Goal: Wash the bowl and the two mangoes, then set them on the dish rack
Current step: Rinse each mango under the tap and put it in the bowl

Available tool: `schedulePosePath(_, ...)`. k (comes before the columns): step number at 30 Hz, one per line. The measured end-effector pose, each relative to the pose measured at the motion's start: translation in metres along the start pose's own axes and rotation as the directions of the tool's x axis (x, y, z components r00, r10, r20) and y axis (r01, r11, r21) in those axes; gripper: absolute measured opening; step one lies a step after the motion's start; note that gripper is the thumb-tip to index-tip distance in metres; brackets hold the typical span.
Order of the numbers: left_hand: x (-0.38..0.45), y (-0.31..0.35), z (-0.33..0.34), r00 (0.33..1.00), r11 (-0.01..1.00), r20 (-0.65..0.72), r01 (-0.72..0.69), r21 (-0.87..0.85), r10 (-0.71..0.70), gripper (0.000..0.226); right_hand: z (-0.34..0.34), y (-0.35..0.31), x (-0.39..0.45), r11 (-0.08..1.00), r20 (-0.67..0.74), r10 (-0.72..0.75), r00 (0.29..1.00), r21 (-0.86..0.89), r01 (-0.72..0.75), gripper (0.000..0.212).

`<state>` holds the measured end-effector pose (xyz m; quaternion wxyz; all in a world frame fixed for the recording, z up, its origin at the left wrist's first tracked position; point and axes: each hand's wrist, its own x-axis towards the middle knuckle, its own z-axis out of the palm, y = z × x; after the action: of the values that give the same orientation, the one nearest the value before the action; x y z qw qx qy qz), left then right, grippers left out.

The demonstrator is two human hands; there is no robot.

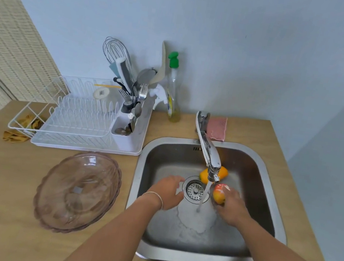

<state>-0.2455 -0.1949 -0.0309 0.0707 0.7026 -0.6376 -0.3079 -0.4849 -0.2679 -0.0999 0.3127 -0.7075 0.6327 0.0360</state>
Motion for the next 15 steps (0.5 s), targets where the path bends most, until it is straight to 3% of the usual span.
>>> schedulePosePath(9,0.02,0.001,0.017,0.983,0.931,0.186,-0.069,0.357,0.001,0.056,0.011,-0.005,-0.002,0.999,-0.067,-0.009,0.998,0.051,0.013,0.063)
schedulePosePath(15,0.026,0.003,0.019,0.971,0.904,0.23,-0.161,0.396,0.072,0.056,0.017,-0.011,0.0,0.995,0.012,-0.093,0.996,0.041,0.092,0.061)
